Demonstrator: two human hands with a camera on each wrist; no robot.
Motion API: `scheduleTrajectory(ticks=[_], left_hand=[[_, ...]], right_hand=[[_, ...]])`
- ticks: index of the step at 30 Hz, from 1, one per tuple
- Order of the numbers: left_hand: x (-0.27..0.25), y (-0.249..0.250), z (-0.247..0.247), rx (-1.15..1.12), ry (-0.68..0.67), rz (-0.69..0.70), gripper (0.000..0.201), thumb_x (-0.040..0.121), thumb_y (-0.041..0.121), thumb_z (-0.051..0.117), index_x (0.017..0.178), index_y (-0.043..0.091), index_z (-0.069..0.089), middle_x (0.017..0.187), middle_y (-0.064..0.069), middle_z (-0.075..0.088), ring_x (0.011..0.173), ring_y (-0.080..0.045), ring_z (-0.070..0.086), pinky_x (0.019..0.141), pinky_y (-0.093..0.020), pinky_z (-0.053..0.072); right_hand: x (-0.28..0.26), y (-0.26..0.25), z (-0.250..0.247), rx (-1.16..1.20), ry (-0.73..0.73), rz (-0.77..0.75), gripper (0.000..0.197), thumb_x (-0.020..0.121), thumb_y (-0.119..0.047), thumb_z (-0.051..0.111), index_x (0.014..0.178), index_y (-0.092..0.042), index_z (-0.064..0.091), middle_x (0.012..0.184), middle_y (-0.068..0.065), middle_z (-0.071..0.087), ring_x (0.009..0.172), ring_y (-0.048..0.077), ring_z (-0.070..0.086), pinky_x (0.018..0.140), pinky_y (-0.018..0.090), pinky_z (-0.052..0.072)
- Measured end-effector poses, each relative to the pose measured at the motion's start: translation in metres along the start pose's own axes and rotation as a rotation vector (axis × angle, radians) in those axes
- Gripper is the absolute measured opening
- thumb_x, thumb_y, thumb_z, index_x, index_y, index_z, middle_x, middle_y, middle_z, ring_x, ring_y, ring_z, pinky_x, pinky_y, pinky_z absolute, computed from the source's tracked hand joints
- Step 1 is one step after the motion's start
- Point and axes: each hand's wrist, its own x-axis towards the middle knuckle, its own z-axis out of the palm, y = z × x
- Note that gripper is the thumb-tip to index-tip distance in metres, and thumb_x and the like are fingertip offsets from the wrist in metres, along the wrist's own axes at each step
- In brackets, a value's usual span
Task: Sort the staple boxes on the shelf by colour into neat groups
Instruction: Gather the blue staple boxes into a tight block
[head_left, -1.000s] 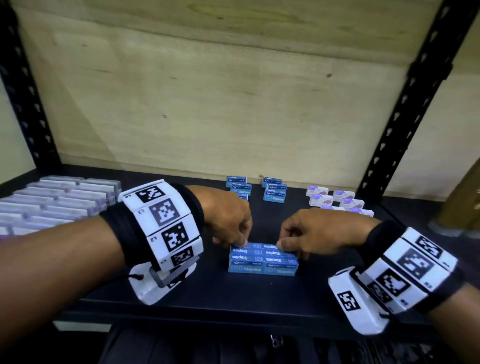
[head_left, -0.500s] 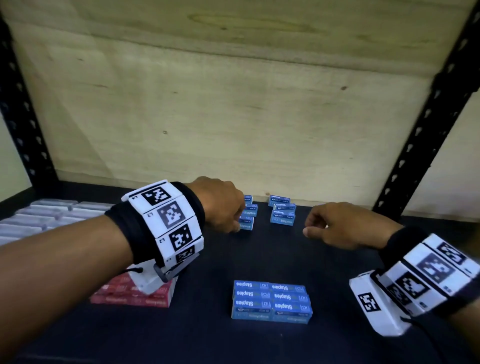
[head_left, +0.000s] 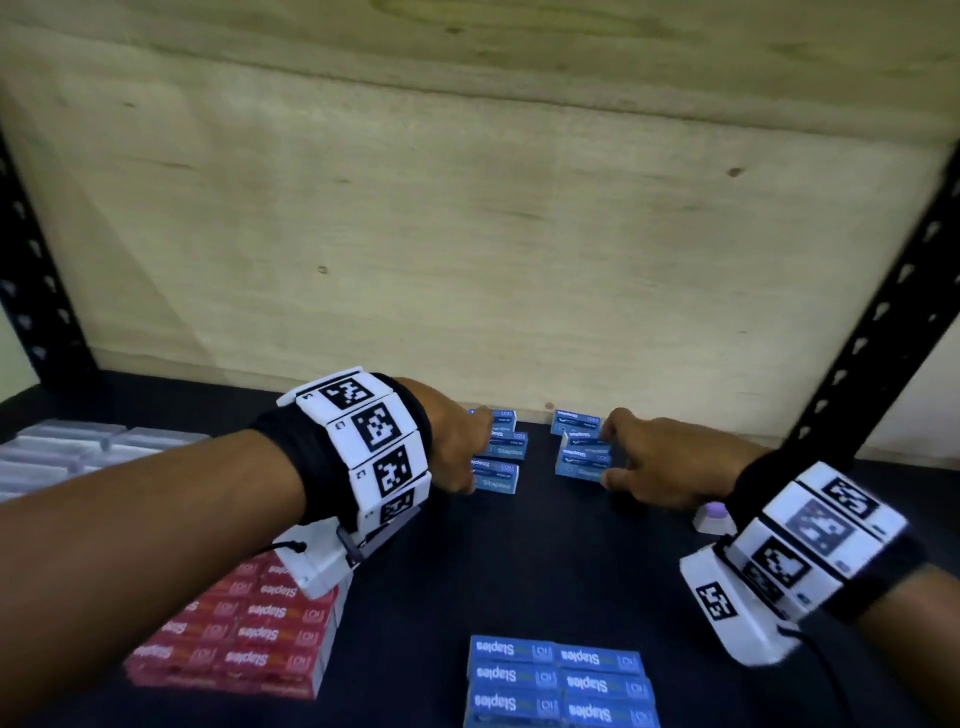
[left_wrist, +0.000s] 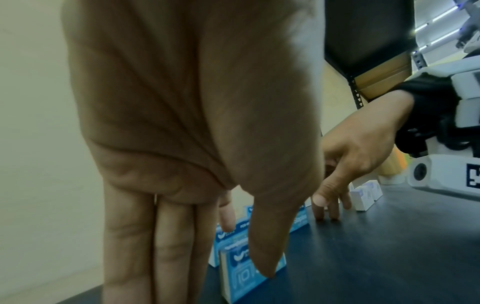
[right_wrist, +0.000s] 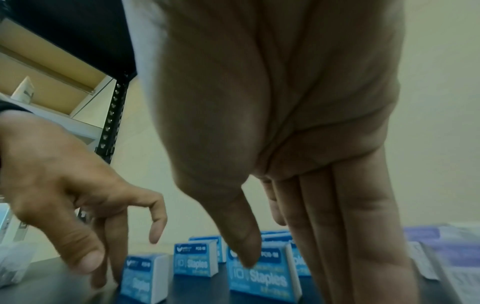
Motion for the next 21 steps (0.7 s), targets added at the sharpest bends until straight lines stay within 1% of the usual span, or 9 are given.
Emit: scheduleTrajectory(ticks=[2,4,5,8,12,14,17,19,21], left_hand=[[0.002,0.000,-0.001,0.018,-0.018,0.009,0.057,0.100,0.040,0.048,0.146,0.017,0.023,0.128,-0.007,0.053,0.108,-0.024,0.054,0.091,-0.036,0.044],[0.005,0.001,-0.002,0.042,-0.022,0.022,0.052,0.101,0.041,0.045,0.143,0.016,0.027,0.113,-0.004,0.052,0.098,-0.023,0.052,0.083,-0.034,0.042],[0.005,0.001,-0.001,0.048,-0.022,0.024,0.051,0.101,0.041,0.045,0.142,0.016,0.027,0.108,-0.003,0.049,0.094,-0.022,0.050,0.081,-0.034,0.041],[0.008,-0.002,0.000,0.060,-0.005,0.025,0.050,0.100,0.042,0.046,0.140,0.017,0.028,0.103,-0.002,0.047,0.091,-0.022,0.048,0.080,-0.034,0.040],[0.013,-0.003,0.001,0.088,-0.004,0.041,0.042,0.101,0.040,0.045,0.134,0.015,0.034,0.106,-0.003,0.052,0.089,-0.022,0.050,0.078,-0.033,0.040],[0.015,-0.002,0.001,0.085,-0.008,0.044,0.036,0.101,0.037,0.045,0.129,0.015,0.038,0.103,-0.002,0.053,0.087,-0.021,0.051,0.076,-0.032,0.041],[0.016,-0.001,0.002,0.093,0.008,0.039,0.027,0.101,0.034,0.046,0.121,0.016,0.043,0.100,-0.002,0.054,0.086,-0.020,0.052,0.075,-0.033,0.042],[0.017,-0.001,0.002,0.098,0.023,0.041,0.023,0.101,0.033,0.047,0.117,0.016,0.044,0.098,-0.001,0.053,0.084,-0.020,0.052,0.075,-0.032,0.042],[0.015,0.001,0.000,0.108,0.014,0.039,0.023,0.102,0.032,0.047,0.119,0.016,0.045,0.097,0.000,0.051,0.085,-0.019,0.051,0.075,-0.032,0.041]], right_hand=[[0.004,0.000,-0.004,-0.009,-0.038,-0.012,0.038,0.099,-0.040,0.051,0.129,-0.020,0.037,0.096,0.001,0.069,0.082,0.019,0.068,0.084,0.036,0.054],[0.008,-0.001,-0.006,0.008,-0.059,-0.014,0.031,0.100,-0.036,0.051,0.124,-0.021,0.040,0.088,-0.001,0.071,0.072,0.018,0.068,0.083,0.035,0.055],[0.009,-0.002,-0.005,0.009,-0.059,-0.020,0.028,0.100,-0.034,0.052,0.123,-0.021,0.042,0.088,-0.001,0.071,0.071,0.018,0.068,0.083,0.035,0.056],[0.015,-0.002,-0.003,-0.002,-0.066,-0.027,0.026,0.100,-0.032,0.052,0.121,-0.020,0.043,0.091,0.000,0.072,0.072,0.017,0.068,0.082,0.034,0.057],[0.021,0.001,-0.002,-0.024,-0.050,-0.045,0.025,0.099,-0.027,0.053,0.122,-0.018,0.048,0.088,-0.002,0.075,0.088,0.015,0.069,0.089,0.033,0.052],[0.021,0.000,-0.003,-0.036,-0.051,-0.049,0.023,0.100,-0.027,0.052,0.121,-0.017,0.052,0.087,-0.001,0.076,0.090,0.013,0.070,0.089,0.031,0.052],[0.021,-0.003,-0.004,-0.057,-0.055,-0.054,0.022,0.101,-0.025,0.051,0.117,-0.011,0.056,0.087,0.001,0.075,0.090,0.015,0.071,0.087,0.031,0.052],[0.021,-0.005,-0.005,-0.068,-0.057,-0.058,0.024,0.101,-0.023,0.050,0.116,-0.008,0.060,0.092,0.006,0.075,0.089,0.018,0.071,0.087,0.034,0.054],[0.020,-0.006,-0.006,-0.075,-0.064,-0.062,0.024,0.101,-0.023,0.049,0.115,-0.008,0.060,0.097,0.007,0.075,0.089,0.019,0.072,0.089,0.035,0.054]])
